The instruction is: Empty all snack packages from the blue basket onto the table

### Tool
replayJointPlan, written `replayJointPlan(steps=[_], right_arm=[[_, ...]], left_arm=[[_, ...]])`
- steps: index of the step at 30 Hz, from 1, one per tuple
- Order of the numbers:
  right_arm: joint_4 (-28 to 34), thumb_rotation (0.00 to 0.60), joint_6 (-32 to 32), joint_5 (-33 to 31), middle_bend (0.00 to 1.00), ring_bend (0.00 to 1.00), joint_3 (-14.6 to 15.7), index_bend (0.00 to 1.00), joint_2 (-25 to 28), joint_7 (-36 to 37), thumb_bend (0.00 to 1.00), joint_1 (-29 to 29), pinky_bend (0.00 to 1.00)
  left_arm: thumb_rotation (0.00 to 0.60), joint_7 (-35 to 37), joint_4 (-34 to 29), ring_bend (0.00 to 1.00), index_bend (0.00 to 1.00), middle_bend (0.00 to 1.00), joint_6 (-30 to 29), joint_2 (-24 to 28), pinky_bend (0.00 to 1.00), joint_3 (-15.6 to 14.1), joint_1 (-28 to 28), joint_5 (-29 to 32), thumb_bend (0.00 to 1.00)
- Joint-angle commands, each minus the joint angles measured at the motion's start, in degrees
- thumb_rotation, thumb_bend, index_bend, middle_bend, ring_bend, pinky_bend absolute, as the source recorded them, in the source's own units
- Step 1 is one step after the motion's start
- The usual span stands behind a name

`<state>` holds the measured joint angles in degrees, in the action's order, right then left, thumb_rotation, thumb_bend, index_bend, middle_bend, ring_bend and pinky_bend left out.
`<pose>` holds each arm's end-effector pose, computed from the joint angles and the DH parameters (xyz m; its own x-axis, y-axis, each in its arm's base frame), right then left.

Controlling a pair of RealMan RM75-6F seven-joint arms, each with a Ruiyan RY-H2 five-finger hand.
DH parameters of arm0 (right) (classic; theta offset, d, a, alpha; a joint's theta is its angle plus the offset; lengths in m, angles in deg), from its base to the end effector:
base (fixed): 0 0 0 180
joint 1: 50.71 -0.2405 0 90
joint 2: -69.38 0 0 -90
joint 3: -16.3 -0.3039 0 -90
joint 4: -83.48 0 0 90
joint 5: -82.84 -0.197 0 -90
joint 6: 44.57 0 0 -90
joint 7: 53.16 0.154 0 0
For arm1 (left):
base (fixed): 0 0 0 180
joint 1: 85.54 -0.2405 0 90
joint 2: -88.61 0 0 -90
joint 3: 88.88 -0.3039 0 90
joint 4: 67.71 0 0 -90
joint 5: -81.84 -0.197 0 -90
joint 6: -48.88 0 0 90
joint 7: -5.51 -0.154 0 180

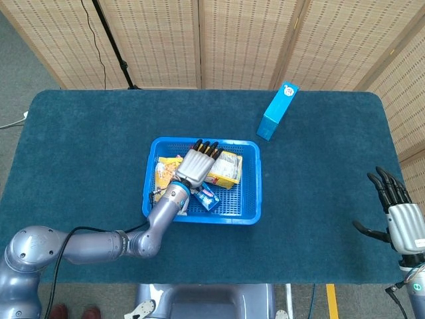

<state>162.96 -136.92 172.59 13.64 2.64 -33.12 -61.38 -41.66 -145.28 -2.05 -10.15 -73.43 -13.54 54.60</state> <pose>-0.3462 -0.2305 0.2091 0.2161 0.1279 0.9679 -0.9510 -0.1971 0.2384 -0.0154 0.4460 -0.0686 0.6312 0.2502 0.7342 0.7457 -0.4563 -0.4856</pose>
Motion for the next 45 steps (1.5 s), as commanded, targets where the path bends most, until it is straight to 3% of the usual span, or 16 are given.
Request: replayJointPlan(steps=[1, 5, 10, 13, 16, 24, 30, 35, 41, 42, 44, 45], right_arm=[[-0.12, 0.600, 0.29, -0.09, 0.00, 0.00, -0.24, 0.00, 0.04, 0.21, 0.00, 0.05, 0.10], [-0.24, 0.600, 0.70, 0.09, 0.00, 0.00, -0.56, 0.00, 0.08, 0.60, 0.00, 0.10, 0.10], [-0.23, 0.600, 0.91, 0.26, 0.00, 0.00, -0.87, 0.00, 0.16, 0.76, 0.00, 0.29, 0.10], [-0.19, 0.600, 0.93, 0.37, 0.00, 0.00, -1.08, 0.00, 0.20, 0.91, 0.00, 0.44, 0.10], [-0.15, 0.600, 1.00, 0.49, 0.00, 0.00, -1.17, 0.00, 0.17, 0.83, 0.00, 0.55, 0.10], [0.07, 0.600, 1.20, 1.11, 0.00, 0.00, -1.20, 0.00, 0.18, 0.41, 0.00, 0.83, 0.10], [0.57, 0.600, 0.91, 1.54, 0.00, 0.00, -1.25, 0.00, 0.42, 0.33, 0.00, 1.16, 0.10], [1.24, 0.600, 0.52, 2.65, 0.00, 0.00, -0.98, 0.00, 0.63, 0.22, 0.00, 1.33, 0.10], [2.17, 0.600, 0.81, 3.87, 0.00, 0.00, -0.61, 0.00, 0.70, -0.55, 0.00, 1.14, 0.10], [2.33, 0.600, 0.84, 4.05, 0.00, 0.00, -0.57, 0.00, 0.71, -0.66, 0.00, 1.10, 0.10], [2.63, 0.600, 0.99, 4.32, 0.00, 0.00, -0.52, 0.00, 0.67, -1.06, 0.00, 1.01, 0.10], [2.74, 0.600, 1.07, 4.38, 0.00, 0.00, -0.50, 0.00, 0.64, -1.27, 0.00, 0.97, 0.10]], left_arm=[[0.600, -0.56, 1.25, 0.12, 0.04, 0.05, -0.70, -1.01, 0.29, -0.30, 0.68, 0.93, 0.00], [0.600, -0.72, 2.36, 0.27, 0.22, 0.21, -1.71, -1.83, 0.43, -0.42, 0.98, 1.38, 0.03], [0.600, 0.59, 3.39, 0.45, 0.45, 0.43, -3.54, -2.79, 0.59, -0.32, 0.59, -0.79, 0.18], [0.600, 2.52, 3.04, 0.52, 0.54, 0.51, -4.69, -2.73, 0.64, -0.03, -0.15, -3.63, 0.23], [0.600, 4.85, 1.34, 0.54, 0.57, 0.54, -5.88, -1.76, 0.66, 0.54, -1.16, -6.53, 0.25], [0.600, 17.05, -11.64, 0.54, 0.57, 0.54, -10.54, 9.13, 0.66, 4.53, -7.38, -18.67, 0.25], [0.600, 23.49, -17.35, 0.54, 0.57, 0.54, -12.00, 20.47, 0.66, 6.77, -13.37, -21.28, 0.25], [0.600, 31.89, -12.10, 0.53, 0.56, 0.53, -8.80, 27.14, 0.66, 5.28, -19.83, -20.79, 0.24], [0.600, 42.78, 2.50, 0.52, 0.54, 0.53, -0.48, 24.73, 0.66, 1.45, -24.41, -20.98, 0.23], [0.600, 44.65, 4.30, 0.48, 0.49, 0.49, 1.04, 23.92, 0.64, 0.95, -24.78, -21.69, 0.22], [0.600, 49.90, 6.76, 0.26, 0.27, 0.27, 5.94, 22.98, 0.46, -0.11, -25.44, -24.09, 0.13], [0.600, 51.95, 7.19, 0.12, 0.12, 0.12, 8.25, 23.08, 0.28, -0.51, -25.59, -25.19, 0.06]])
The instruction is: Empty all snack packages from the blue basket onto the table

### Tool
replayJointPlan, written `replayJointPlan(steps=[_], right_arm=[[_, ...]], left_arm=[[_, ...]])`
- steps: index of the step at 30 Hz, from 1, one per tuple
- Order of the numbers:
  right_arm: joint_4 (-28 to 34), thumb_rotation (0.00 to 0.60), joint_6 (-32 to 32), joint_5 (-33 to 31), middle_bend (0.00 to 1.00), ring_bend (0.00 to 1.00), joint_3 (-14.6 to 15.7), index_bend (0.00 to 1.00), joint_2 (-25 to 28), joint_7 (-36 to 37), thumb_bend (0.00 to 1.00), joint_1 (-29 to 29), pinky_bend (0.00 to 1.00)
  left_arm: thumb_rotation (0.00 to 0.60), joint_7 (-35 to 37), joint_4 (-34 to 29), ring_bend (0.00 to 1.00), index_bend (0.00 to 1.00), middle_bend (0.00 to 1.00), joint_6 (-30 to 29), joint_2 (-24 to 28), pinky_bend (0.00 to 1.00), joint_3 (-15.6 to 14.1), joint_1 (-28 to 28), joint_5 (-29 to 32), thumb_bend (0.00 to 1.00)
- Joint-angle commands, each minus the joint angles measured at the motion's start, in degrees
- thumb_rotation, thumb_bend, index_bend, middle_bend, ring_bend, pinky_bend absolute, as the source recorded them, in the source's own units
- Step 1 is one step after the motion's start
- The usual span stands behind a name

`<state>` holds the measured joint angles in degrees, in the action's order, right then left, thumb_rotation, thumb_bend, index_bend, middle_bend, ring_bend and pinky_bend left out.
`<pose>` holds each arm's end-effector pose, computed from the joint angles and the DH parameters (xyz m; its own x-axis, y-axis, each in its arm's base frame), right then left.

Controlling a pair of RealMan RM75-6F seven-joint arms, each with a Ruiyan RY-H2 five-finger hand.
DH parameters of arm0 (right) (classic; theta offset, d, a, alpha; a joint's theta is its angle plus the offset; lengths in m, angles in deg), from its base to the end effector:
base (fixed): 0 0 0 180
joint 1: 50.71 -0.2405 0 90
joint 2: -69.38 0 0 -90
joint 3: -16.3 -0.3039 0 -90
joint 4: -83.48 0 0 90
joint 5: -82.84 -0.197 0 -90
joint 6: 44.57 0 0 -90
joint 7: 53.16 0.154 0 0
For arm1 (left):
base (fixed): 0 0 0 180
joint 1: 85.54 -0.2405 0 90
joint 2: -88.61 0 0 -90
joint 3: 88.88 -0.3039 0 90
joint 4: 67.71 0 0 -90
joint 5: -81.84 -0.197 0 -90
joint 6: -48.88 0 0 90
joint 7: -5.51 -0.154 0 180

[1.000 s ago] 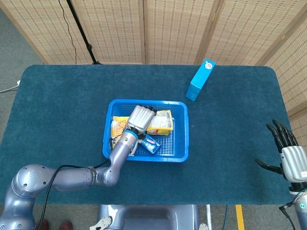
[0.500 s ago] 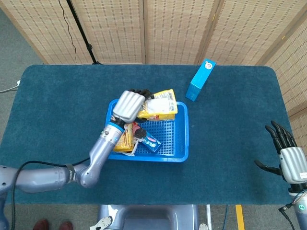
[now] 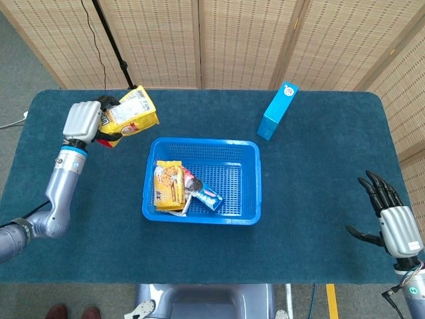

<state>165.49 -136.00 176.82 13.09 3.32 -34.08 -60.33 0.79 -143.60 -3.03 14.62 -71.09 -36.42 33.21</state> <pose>-0.3346 -0.2232 0.2024 0.2085 0.0919 0.9737 -0.9429 -0.2454 0.2250 -0.1987 0.4850 0.1508 0.2599 0.0558 0.9640 0.9628 -0.0912 -0.2543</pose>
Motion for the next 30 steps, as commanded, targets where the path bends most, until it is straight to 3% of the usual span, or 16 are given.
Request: replayJointPlan(steps=[1, 3, 11, 17, 20, 23, 30], right_arm=[[0.29, 0.600, 0.28, 0.19, 0.00, 0.00, 0.07, 0.00, -0.08, -0.53, 0.00, -0.12, 0.10], [0.40, 0.600, 0.62, 0.15, 0.00, 0.00, 0.08, 0.00, -0.16, -0.95, 0.00, -0.22, 0.10], [0.29, 0.600, 1.77, -0.20, 0.00, 0.00, 0.11, 0.00, -0.39, -1.52, 0.00, -0.45, 0.10], [0.39, 0.600, 1.86, -0.43, 0.00, 0.00, -0.01, 0.00, -0.44, -1.66, 0.00, -0.38, 0.10], [0.58, 0.600, 1.85, -0.58, 0.00, 0.00, -0.10, 0.00, -0.39, -1.86, 0.00, -0.30, 0.10], [0.81, 0.600, 1.90, -0.79, 0.00, 0.00, -0.12, 0.00, -0.22, -1.94, 0.00, -0.15, 0.10], [0.85, 0.600, 2.19, -1.57, 0.00, 0.00, -0.38, 0.00, 0.00, -2.02, 0.00, 0.07, 0.10]], left_arm=[[0.600, 11.49, 5.72, 0.02, 0.02, 0.02, 10.82, -1.60, 0.13, -3.06, -2.86, -5.28, 0.02], [0.600, 15.26, 6.04, 0.00, 0.00, 0.00, 11.45, -1.81, 0.01, -3.18, -3.48, -8.95, 0.00], [0.600, 24.93, 0.75, 0.00, 0.00, 0.00, 3.96, 2.11, 0.00, -5.49, -6.62, -26.39, 0.00], [0.600, 24.16, -7.03, 0.00, 0.00, 0.00, 0.13, 6.45, 0.00, -7.46, -6.78, -34.56, 0.00], [0.600, 20.10, -13.71, 0.00, 0.00, 0.00, 1.25, 8.54, 0.00, -8.96, -5.27, -38.43, 0.00], [0.600, 13.07, -18.81, 0.00, 0.00, 0.00, 7.71, 9.30, 0.00, -8.71, -2.13, -34.53, 0.00], [0.600, -2.70, -20.33, 0.00, 0.00, 0.00, 13.93, 5.85, 0.00, -7.22, 3.66, -19.45, 0.00]])
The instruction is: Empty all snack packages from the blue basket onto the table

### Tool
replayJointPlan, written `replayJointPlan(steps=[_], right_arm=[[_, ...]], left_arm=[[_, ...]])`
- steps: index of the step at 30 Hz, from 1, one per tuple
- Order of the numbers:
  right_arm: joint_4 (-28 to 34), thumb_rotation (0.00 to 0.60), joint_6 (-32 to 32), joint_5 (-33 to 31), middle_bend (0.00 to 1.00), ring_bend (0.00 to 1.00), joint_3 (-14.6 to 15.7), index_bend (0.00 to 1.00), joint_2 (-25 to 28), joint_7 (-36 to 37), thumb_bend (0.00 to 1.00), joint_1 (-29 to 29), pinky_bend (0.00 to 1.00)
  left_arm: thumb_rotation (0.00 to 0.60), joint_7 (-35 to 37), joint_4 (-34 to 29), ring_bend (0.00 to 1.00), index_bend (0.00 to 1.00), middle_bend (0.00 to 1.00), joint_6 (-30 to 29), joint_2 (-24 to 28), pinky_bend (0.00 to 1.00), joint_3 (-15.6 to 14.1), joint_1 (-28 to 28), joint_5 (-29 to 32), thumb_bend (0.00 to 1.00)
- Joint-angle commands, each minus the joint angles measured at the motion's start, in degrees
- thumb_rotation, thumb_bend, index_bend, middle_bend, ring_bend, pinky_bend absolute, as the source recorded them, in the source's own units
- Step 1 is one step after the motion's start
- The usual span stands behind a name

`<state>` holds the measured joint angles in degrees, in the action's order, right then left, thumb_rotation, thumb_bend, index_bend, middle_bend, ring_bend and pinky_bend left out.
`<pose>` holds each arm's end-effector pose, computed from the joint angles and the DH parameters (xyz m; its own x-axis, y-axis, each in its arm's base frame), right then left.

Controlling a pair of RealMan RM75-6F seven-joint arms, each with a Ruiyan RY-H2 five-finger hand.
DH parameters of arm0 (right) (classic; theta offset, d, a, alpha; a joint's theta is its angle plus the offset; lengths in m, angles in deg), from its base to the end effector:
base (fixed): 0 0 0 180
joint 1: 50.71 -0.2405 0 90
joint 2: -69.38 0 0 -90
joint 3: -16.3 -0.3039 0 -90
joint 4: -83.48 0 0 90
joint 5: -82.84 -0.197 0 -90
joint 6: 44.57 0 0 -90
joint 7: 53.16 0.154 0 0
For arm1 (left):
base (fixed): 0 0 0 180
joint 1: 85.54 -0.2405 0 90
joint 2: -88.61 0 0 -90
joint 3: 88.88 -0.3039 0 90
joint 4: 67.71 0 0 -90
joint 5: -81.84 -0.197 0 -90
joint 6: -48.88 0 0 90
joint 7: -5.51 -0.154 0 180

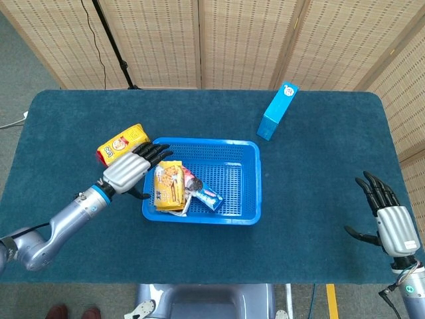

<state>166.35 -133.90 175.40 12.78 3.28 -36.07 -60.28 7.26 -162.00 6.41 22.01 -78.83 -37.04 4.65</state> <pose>-0.3377 -0.2250 0.1987 0.2320 0.0758 0.9697 -0.9470 -0.2102 0.2430 -0.1452 0.3968 0.0959 0.4946 0.3258 0.8057 0.7899 -0.5553 -0.2603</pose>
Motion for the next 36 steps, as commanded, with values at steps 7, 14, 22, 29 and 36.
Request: replayJointPlan(steps=[7, 14, 22, 29, 36], right_arm=[[-0.14, 0.600, 0.10, -0.66, 0.00, 0.00, -0.40, 0.00, 0.18, 0.19, 0.00, 0.19, 0.10], [-0.27, 0.600, 0.67, -0.92, 0.00, 0.00, -0.55, 0.00, 0.07, 0.11, 0.00, 0.02, 0.10], [-0.35, 0.600, 1.13, -1.47, 0.00, 0.00, -0.84, 0.00, 0.03, -0.06, 0.00, -0.04, 0.10], [-0.57, 0.600, 1.81, -2.13, 0.00, 0.00, -1.05, 0.00, 0.07, 0.10, 0.00, -0.11, 0.10], [-0.36, 0.600, 2.46, -2.33, 0.00, 0.00, -1.03, 0.00, 0.10, -0.14, 0.00, -0.25, 0.10]], left_arm=[[0.600, -20.83, -1.39, 0.00, 0.00, 0.00, 5.31, -3.82, 0.00, -0.89, 10.00, 24.35, 0.00], [0.600, -27.22, 0.37, 0.00, 0.00, 0.00, 4.23, -7.87, 0.00, -2.80, 15.59, 35.23, 0.00], [0.600, -30.17, 4.88, 0.00, 0.00, 0.00, 3.54, -13.45, 0.06, -3.95, 20.60, 43.43, 0.00], [0.600, -31.25, 6.63, 0.03, 0.00, 0.00, 3.70, -14.63, 0.35, -5.67, 22.64, 47.97, 0.00], [0.600, -29.89, 7.99, 0.45, 0.37, 0.47, 4.36, -14.40, 0.67, -6.25, 23.07, 49.76, 0.02]])
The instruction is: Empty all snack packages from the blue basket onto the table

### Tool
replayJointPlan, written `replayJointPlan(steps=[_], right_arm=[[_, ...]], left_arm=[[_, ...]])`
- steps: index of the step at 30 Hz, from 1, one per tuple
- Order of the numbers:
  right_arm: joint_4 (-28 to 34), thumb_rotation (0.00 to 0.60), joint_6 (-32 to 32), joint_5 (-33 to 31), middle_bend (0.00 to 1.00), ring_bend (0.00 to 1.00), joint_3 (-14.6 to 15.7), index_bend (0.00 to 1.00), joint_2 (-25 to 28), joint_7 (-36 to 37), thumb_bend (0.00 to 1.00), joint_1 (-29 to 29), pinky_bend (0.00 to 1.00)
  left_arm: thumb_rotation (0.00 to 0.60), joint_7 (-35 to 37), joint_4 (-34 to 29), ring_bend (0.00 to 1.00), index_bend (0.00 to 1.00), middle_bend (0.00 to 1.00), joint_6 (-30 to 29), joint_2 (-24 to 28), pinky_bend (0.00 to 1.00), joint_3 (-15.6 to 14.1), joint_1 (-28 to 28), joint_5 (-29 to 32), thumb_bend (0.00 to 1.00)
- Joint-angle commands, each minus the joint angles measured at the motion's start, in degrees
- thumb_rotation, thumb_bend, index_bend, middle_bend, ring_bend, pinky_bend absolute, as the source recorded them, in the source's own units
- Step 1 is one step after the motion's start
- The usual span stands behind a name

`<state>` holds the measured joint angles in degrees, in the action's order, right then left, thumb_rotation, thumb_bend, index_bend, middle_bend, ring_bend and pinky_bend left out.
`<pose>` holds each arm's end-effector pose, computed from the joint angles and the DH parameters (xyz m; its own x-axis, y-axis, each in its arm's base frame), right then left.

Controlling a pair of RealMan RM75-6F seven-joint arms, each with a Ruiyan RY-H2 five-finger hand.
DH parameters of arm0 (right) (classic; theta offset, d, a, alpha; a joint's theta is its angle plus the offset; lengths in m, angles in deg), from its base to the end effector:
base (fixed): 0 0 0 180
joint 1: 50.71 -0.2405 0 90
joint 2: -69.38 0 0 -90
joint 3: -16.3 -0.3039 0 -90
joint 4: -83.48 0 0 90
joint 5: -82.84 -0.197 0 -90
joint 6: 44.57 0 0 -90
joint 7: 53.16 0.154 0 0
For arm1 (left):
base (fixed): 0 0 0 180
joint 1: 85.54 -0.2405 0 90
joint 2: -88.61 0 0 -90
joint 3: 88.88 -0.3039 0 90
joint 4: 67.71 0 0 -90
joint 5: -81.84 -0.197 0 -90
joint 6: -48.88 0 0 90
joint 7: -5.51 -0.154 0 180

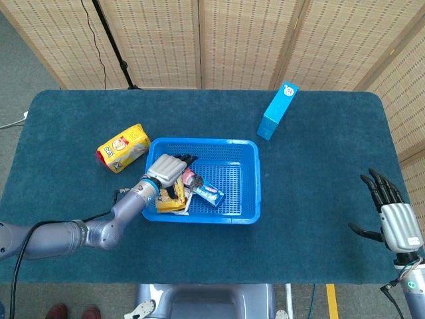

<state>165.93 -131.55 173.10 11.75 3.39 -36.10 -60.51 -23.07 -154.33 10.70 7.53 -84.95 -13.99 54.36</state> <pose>-0.3448 -0.2315 0.2007 0.2421 0.0688 0.9678 -0.9537 -0.1667 0.2504 -0.0805 0.4474 -0.0014 0.5843 0.4683 0.6628 0.8057 -0.4327 -0.4045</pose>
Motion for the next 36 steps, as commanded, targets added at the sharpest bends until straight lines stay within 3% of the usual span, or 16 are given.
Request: replayJointPlan(steps=[1, 6, 13, 19, 27, 31, 36], right_arm=[[0.14, 0.600, 0.18, 0.01, 0.00, 0.00, 0.03, 0.00, -0.02, -0.10, 0.00, -0.05, 0.10], [0.30, 0.600, 0.31, 0.09, 0.00, 0.00, 0.05, 0.00, -0.09, -0.41, 0.00, -0.10, 0.10], [0.46, 0.600, 0.30, 0.12, 0.00, 0.00, 0.01, 0.00, -0.01, -0.34, 0.00, -0.06, 0.10], [0.62, 0.600, 0.14, 0.24, 0.00, 0.00, 0.01, 0.00, 0.12, -0.18, 0.00, 0.04, 0.10], [0.96, 0.600, 0.06, 0.50, 0.00, 0.00, 0.16, 0.00, 0.27, -0.15, 0.00, 0.15, 0.10], [1.24, 0.600, -0.16, 0.93, 0.00, 0.00, 0.39, 0.00, 0.45, -0.19, 0.00, 0.28, 0.10], [1.84, 0.600, -0.62, 1.43, 0.00, 0.00, 0.55, 0.00, 0.72, -0.26, 0.00, 0.46, 0.10]], left_arm=[[0.600, 0.52, 0.60, 0.50, 0.45, 0.54, -0.50, 0.03, 0.70, -0.19, -0.10, -0.34, 0.06], [0.600, 1.94, 1.11, 0.64, 0.68, 0.71, -3.28, -0.31, 0.81, 0.21, -1.38, -3.05, 0.29], [0.600, 7.41, 0.33, 0.68, 0.75, 0.76, -7.75, -0.07, 0.83, 2.89, -5.01, -11.09, 0.46], [0.600, 15.51, -3.46, 0.68, 0.76, 0.76, -10.08, 4.31, 0.83, 6.96, -8.95, -18.01, 0.50], [0.600, 23.12, -6.32, 0.68, 0.76, 0.76, -11.84, 11.20, 0.83, 10.90, -13.16, -22.57, 0.50], [0.600, 27.19, -5.93, 0.68, 0.76, 0.76, -11.72, 16.02, 0.83, 10.03, -17.35, -25.32, 0.49], [0.600, 32.99, -4.76, 0.68, 0.75, 0.76, -9.74, 19.72, 0.83, 5.42, -23.04, -33.99, 0.48]])
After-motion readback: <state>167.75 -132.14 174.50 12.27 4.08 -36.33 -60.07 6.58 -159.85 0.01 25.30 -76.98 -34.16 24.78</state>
